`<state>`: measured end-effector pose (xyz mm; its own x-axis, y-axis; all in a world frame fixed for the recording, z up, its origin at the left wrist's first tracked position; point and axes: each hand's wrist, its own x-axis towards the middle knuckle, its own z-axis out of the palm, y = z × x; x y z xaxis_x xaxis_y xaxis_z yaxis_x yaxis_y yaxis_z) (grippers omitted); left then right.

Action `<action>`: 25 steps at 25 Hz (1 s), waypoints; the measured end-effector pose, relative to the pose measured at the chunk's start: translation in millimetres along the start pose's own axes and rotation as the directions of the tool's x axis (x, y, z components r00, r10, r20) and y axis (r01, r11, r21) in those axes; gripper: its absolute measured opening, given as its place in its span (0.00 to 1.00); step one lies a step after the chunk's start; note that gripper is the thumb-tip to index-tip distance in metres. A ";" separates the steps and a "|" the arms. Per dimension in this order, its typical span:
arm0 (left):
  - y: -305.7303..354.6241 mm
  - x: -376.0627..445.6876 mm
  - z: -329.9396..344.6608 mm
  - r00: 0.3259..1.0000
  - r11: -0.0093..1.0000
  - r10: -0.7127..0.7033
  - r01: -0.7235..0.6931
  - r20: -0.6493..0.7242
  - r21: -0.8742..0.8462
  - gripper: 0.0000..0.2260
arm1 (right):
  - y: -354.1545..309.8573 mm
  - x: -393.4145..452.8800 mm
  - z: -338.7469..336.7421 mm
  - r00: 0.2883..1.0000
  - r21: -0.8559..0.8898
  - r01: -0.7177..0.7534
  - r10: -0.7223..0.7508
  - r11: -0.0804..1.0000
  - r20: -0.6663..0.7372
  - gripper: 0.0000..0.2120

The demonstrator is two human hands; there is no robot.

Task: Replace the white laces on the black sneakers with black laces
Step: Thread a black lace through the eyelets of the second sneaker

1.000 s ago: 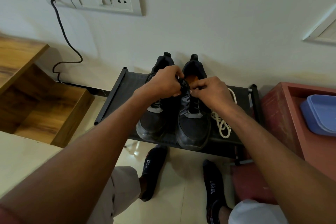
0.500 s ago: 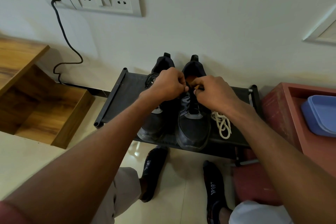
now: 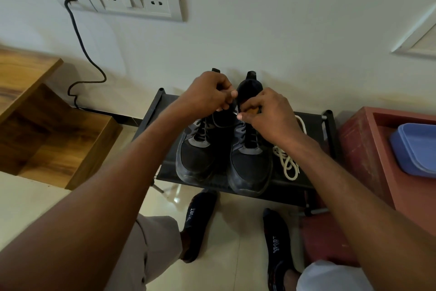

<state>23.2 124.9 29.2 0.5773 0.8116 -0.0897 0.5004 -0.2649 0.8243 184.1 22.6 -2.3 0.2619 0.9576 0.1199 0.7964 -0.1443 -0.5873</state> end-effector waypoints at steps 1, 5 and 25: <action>-2.8 0.5 1.5 1.000 0.999 -0.022 0.022 0.007 -0.025 0.07 | -3.2 -0.3 -0.4 0.999 0.080 -0.041 0.044 0.996 -0.031 0.07; -5.0 2.6 1.2 0.996 0.998 -0.054 0.056 0.072 -0.022 0.10 | -36.6 2.6 -33.7 0.949 0.755 0.074 0.187 0.651 -0.254 0.03; -4.1 0.7 13.4 0.997 0.965 -0.020 0.000 0.075 0.262 0.09 | -42.7 2.4 -46.3 0.957 0.776 0.004 0.224 0.630 -0.187 0.08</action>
<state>30.2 119.6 18.3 0.6140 0.7754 -0.1478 0.6516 -0.3922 0.6493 175.9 19.6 60.2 0.5306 0.8372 0.1328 0.0798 0.1067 -0.9911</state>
